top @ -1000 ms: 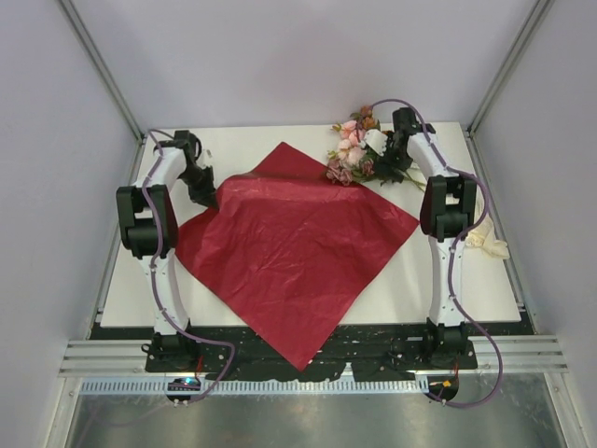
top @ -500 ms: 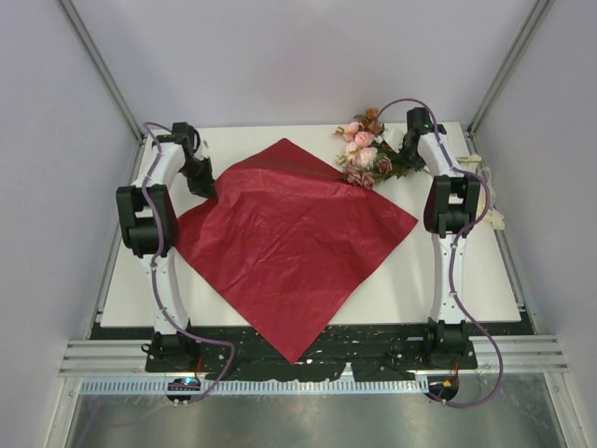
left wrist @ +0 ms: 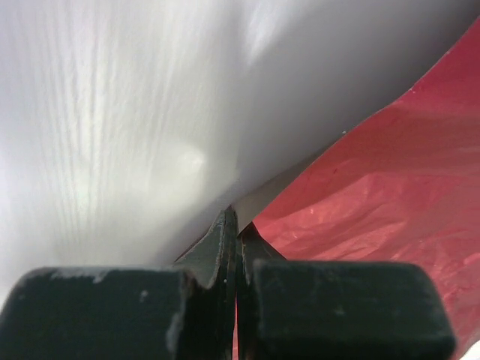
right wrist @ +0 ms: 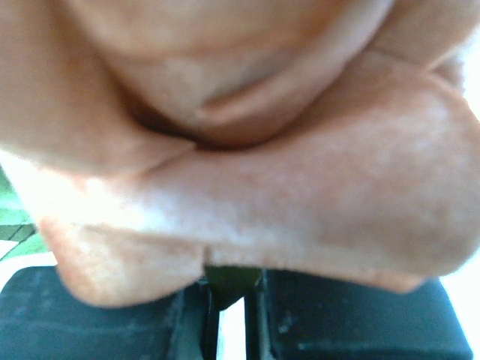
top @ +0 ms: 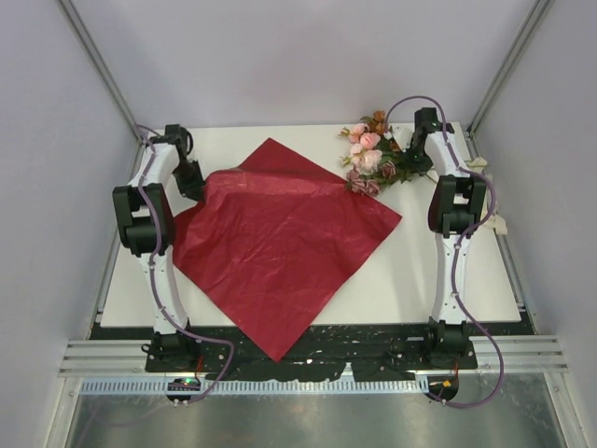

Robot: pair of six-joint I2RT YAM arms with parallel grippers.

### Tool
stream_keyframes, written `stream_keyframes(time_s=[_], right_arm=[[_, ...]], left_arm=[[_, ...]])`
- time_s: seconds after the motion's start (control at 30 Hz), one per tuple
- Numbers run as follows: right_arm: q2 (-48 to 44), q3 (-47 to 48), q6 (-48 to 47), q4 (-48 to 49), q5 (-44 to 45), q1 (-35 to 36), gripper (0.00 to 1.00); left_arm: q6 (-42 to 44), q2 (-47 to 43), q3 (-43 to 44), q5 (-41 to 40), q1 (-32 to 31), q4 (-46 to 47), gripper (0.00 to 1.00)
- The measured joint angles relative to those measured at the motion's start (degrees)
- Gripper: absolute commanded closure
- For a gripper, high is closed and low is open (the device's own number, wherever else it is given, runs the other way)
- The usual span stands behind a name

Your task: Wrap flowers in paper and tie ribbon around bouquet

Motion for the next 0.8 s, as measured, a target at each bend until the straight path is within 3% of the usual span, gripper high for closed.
stream_keyframes(time_s=[0.17,0.2,0.23,0.27,0.33,0.37,0.53,0.6,0.8], right_arm=[[-2.1,-2.0,2.9,-4.1,-4.3,0.0,0.94],[-2.6,-2.3,3.9,-5.1,-5.1,0.0,0.89],[-2.9,-2.3,5.1,-6.1,-5.9,0.1,0.76],[-3.2,-2.3,6.1,-6.6,-6.2,0.2,0.41],[-3.7,-2.2,8.6,-7.5,-6.5,0.4,0.16],[-3.8,-1.8,9.8,-8.2,-6.7,0.5,0.09],[-6.2,-2.2,13.9,-10.9,-8.2,1.0,0.06],[-9.9,-5.0,14.3,-11.7,-9.0,1.2,0.06],[-25.2,-12.9,14.4,-15.3,-14.9,1.3,0.18]], left_arm=[[-0.3,2.8,6.6,2.4,-1.9,1.6,0.98],[-0.4,2.9,6.7,3.0,-2.1,2.2,1.00],[-0.7,2.9,6.5,4.0,-2.3,2.5,1.00],[-1.2,2.9,6.3,4.9,-2.3,2.7,1.00],[-1.7,2.8,5.2,6.4,-1.7,3.5,0.99],[-1.9,2.6,4.1,6.8,-1.3,3.9,0.92],[-2.7,-0.5,-4.0,7.6,1.4,4.2,0.45],[-3.0,-2.4,-6.9,7.7,2.7,4.2,0.33],[-1.9,-12.2,-14.4,9.6,7.9,5.5,0.21]])
